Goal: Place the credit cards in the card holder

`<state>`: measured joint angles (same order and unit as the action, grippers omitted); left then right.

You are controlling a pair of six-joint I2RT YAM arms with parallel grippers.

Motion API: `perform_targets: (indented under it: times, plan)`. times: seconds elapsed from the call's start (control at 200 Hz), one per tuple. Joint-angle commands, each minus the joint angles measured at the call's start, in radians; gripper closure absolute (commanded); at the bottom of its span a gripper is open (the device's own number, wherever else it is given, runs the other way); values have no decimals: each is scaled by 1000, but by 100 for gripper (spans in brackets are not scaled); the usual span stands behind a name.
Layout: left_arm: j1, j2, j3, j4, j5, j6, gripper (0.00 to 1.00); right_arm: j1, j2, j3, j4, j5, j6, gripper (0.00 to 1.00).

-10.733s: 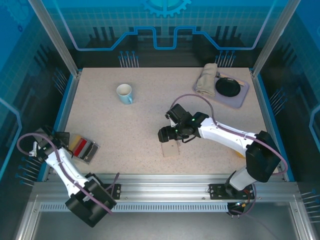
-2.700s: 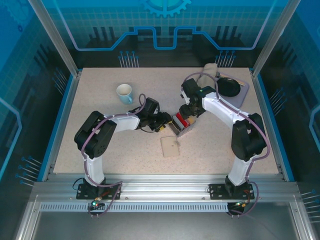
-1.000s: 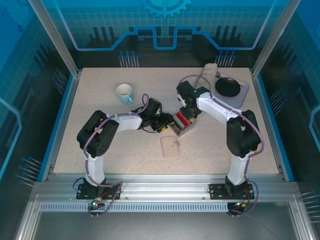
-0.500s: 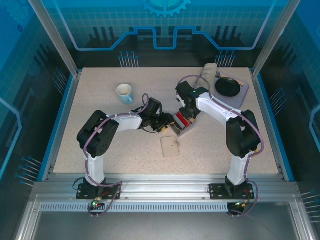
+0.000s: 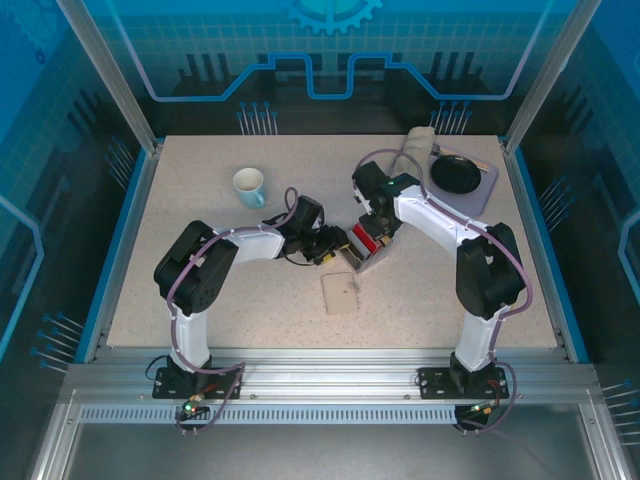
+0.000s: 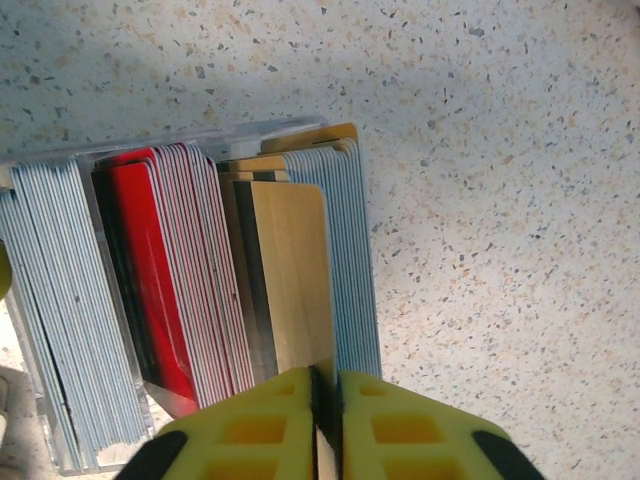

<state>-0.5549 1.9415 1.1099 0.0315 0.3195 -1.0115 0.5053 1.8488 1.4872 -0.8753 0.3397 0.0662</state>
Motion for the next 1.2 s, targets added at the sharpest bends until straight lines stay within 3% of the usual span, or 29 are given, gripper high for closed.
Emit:
perform_targets:
  times: [0.0,0.345,0.66,0.9,1.08,1.196]
  plan:
    - [-4,8,-4,-98,-12,23,45,8,-38,23,-40,25,7,90]
    - [-5,-19,-6,-107,-16,42,44,7,-88,30,-68,-77,33,95]
    - [-5,-119,-30,-117,-46,71,37,-4,-155,19,-67,-154,86,98]
    - [-5,-272,-109,-73,-61,74,27,-58,-292,-54,1,-379,213,98]
    - [-2,-408,-174,33,-15,51,18,-161,-429,-194,149,-691,379,97]
    - [3,-438,-172,114,54,24,17,-214,-477,-263,222,-822,482,97]
